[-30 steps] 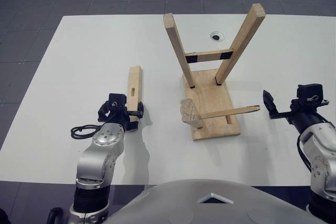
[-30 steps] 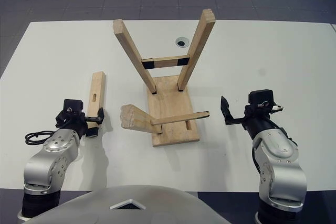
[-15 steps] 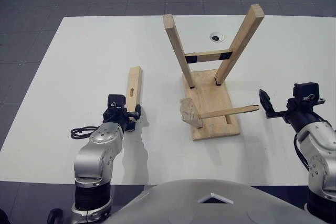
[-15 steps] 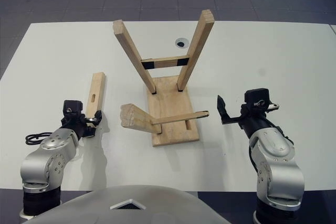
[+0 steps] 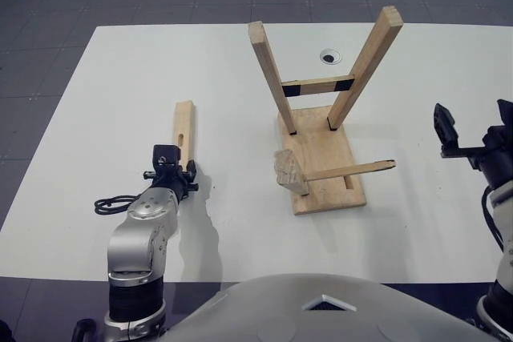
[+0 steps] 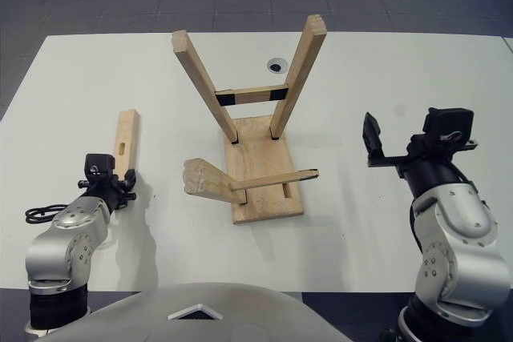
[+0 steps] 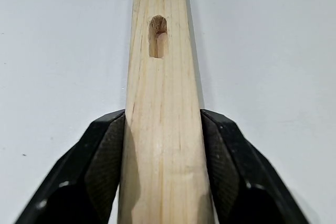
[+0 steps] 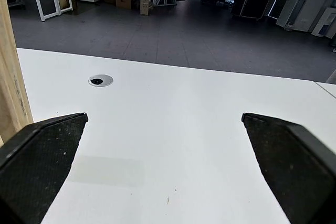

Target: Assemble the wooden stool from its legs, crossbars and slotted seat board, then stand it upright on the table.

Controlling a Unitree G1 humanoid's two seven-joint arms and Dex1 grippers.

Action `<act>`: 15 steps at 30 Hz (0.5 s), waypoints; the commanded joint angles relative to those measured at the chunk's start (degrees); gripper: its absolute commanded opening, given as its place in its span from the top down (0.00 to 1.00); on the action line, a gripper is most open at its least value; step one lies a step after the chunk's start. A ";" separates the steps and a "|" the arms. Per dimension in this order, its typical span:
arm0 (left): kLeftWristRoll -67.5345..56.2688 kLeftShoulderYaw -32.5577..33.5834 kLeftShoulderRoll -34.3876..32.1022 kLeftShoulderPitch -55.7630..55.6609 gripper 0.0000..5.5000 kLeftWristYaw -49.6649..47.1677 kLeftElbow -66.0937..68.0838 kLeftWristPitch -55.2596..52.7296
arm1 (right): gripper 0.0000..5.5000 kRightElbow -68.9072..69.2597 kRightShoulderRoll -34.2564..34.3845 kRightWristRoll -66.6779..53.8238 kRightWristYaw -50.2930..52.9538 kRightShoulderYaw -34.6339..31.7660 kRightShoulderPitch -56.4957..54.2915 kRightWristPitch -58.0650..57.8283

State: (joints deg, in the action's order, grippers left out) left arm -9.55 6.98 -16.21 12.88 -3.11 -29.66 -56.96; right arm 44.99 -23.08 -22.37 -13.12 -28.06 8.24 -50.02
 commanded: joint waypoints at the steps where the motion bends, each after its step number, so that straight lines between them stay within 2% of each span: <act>1: -9.79 9.31 2.97 -5.88 0.61 6.21 -1.38 4.26 | 0.00 -0.70 -1.39 -3.73 -2.88 -1.33 -5.64 4.93; 4: -27.25 18.31 2.28 -12.08 0.62 17.87 -5.12 8.22 | 0.00 -2.58 -1.41 -10.81 -5.90 -2.77 -11.40 7.40; 7: -35.99 23.47 -3.98 -17.60 0.62 27.18 -4.78 13.26 | 0.00 -2.50 -3.15 -24.46 -12.95 -1.95 -15.39 6.48; 11: -44.94 26.14 -8.66 -21.26 0.62 32.18 -1.48 13.81 | 0.00 -5.39 -6.07 -37.38 -17.09 0.43 -21.91 5.18; 15: -52.01 27.18 -11.61 -23.28 0.62 34.61 0.79 14.52 | 0.00 -5.79 -8.34 -40.43 -19.36 9.72 -26.39 3.87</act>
State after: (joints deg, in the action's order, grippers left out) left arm -58.90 34.06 -26.25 -8.85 30.04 -29.28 -42.73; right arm 38.85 -30.20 -61.13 -31.67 -21.61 -15.82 -45.05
